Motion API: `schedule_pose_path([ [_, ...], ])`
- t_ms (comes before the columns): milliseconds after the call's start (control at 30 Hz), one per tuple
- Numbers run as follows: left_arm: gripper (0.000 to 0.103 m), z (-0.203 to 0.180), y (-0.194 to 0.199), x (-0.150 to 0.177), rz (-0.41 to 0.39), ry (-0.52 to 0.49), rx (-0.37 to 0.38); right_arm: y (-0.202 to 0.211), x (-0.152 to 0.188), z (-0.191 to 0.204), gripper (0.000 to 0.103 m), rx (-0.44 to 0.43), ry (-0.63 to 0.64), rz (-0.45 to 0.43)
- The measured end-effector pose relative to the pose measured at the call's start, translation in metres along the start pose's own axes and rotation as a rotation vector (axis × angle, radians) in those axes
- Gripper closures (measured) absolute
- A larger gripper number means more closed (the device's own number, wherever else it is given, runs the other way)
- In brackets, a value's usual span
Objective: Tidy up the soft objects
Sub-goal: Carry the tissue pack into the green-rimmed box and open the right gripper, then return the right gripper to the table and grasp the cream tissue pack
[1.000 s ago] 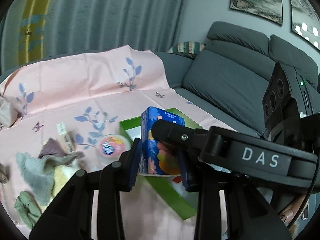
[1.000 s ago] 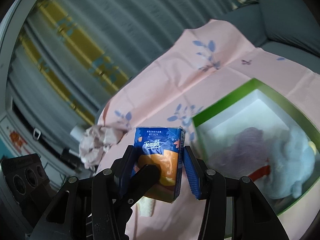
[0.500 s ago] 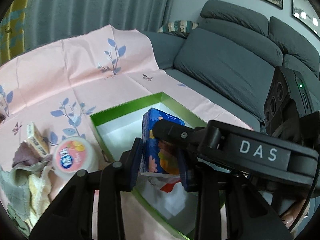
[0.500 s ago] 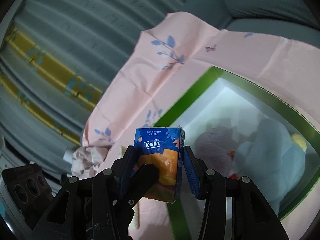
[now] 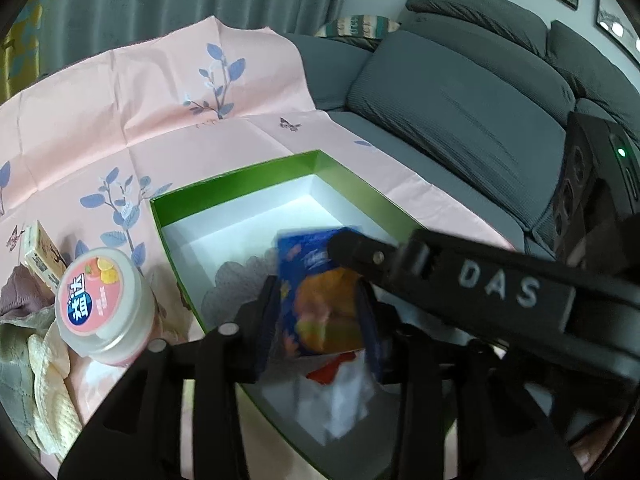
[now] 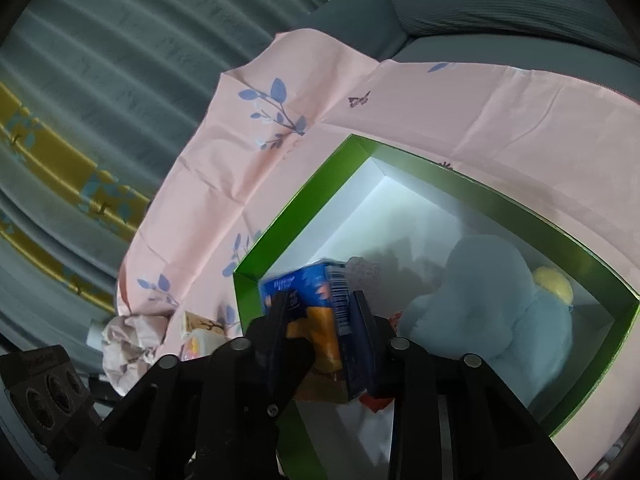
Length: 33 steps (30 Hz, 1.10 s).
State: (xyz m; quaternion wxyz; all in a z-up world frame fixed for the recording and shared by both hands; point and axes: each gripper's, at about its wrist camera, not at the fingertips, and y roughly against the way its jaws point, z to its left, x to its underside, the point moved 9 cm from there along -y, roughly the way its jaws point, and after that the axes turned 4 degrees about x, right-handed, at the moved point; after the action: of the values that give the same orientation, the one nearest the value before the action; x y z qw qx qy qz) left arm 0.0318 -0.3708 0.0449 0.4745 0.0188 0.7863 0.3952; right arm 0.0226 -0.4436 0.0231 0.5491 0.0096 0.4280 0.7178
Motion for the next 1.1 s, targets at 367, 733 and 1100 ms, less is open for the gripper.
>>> schedule_pose_path([
  [367,0.033,0.017,0.074,0.01,-0.138,0.078,0.018,0.028,-0.001,0.016,0.06,-0.036,0.057,-0.085],
  [733,0.019,0.119,0.167,0.068,-0.203,0.288,-0.186,0.033,0.025,0.067,0.022,-0.088,0.211,-0.071],
  [1100,0.024,0.226,0.195,0.151,-0.187,0.565,-0.38,0.029,0.08,0.14,0.022,-0.119,0.421,-0.016],
])
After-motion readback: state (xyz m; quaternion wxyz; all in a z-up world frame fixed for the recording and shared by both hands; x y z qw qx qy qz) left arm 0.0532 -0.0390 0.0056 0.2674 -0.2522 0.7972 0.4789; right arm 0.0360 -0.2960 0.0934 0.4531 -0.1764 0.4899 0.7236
